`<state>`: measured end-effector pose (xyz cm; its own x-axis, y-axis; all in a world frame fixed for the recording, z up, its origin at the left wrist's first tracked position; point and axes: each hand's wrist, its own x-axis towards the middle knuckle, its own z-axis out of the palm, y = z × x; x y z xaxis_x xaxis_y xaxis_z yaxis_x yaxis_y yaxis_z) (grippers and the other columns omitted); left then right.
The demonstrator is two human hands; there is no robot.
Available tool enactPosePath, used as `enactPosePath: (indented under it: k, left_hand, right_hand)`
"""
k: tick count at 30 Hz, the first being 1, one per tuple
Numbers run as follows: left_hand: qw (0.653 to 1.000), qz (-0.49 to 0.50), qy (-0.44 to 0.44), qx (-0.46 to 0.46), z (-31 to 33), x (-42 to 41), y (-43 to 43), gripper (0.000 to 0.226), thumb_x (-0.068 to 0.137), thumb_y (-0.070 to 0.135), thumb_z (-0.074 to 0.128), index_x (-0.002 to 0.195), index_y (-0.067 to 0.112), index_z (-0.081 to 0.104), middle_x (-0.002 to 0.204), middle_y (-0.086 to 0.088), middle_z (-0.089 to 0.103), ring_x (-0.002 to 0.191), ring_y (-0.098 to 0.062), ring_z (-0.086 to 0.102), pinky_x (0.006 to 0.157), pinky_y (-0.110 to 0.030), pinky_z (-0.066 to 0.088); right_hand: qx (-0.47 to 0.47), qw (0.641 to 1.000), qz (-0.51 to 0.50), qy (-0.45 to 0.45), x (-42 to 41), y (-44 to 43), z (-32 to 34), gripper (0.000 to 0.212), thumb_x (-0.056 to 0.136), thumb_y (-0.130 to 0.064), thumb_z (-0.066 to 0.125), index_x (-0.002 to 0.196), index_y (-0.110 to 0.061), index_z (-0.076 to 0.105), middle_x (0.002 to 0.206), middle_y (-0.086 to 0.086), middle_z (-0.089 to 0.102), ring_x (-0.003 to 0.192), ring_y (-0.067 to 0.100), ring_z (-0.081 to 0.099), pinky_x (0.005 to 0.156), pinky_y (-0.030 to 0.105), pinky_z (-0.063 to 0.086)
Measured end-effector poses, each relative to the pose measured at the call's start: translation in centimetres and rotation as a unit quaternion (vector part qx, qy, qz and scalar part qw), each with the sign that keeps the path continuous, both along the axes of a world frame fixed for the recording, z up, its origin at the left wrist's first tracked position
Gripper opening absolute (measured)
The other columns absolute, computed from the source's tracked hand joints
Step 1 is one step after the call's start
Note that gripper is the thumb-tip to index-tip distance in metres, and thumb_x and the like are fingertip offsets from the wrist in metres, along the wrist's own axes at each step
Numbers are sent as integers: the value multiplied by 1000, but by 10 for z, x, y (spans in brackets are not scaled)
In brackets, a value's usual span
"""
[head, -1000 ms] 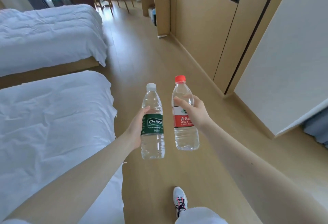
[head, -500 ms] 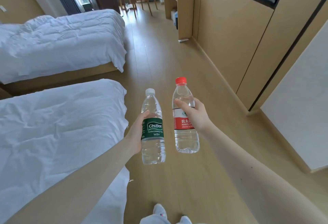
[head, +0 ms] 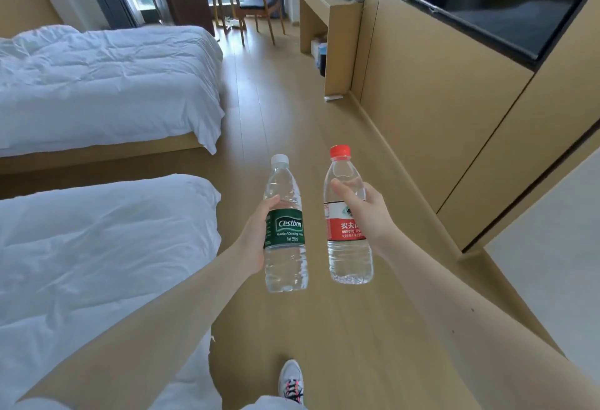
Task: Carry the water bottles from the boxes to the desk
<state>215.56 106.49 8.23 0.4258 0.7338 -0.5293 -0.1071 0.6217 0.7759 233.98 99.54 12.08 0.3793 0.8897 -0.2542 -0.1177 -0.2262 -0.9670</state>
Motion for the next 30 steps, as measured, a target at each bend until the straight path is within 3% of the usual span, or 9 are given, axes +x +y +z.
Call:
enactPosePath:
  k: [9,13,21,24,27,30]
  left_hand:
    - [999,-32,-25,5,8,5,137,39,90,48,53,99,12,64,80,-9,69,72,-25,67,74,-36,52]
    - [998,-43,-36,15,8,11,185,39,91,48,49,98,12,63,81,-9,69,71,-23,67,70,-34,52]
    - [999,-17,-28,-2,-1,36,288,40,86,49,53,97,11,63,83,-9,68,69,-22,67,64,-31,56]
    - [999,-9,-32,-21,2,55,335,47,75,52,58,97,11,65,88,-10,68,74,-24,67,73,-35,54]
    - [999,21,-14,-24,5,76,387,42,81,49,55,92,10,67,82,-11,69,70,-24,68,75,-37,52]
    - [999,31,3,-19,12,97,437,42,88,49,50,92,11,66,81,-10,69,68,-24,67,73,-35,53]
  right_hand:
    - [-8,1000,9,-26,-2,135,7,53,80,-48,73,115,-11,57,109,16,68,85,29,72,79,43,59]
    - [-9,998,30,-54,3,188,11,45,83,-45,71,111,-12,58,110,10,67,87,24,71,78,38,57]
    - [-2,996,78,-38,30,317,-6,48,84,-48,69,115,-14,56,109,13,68,92,30,70,85,45,56]
    - [-7,995,101,-9,49,373,-7,52,85,-49,66,121,-13,54,105,12,68,82,23,70,71,35,57]
    - [-6,992,128,-7,74,431,-1,53,87,-51,62,123,-13,53,97,5,69,66,10,69,54,21,51]
    - [-1,988,151,-16,102,486,6,47,89,-45,62,119,-12,50,91,3,66,56,5,66,48,17,49]
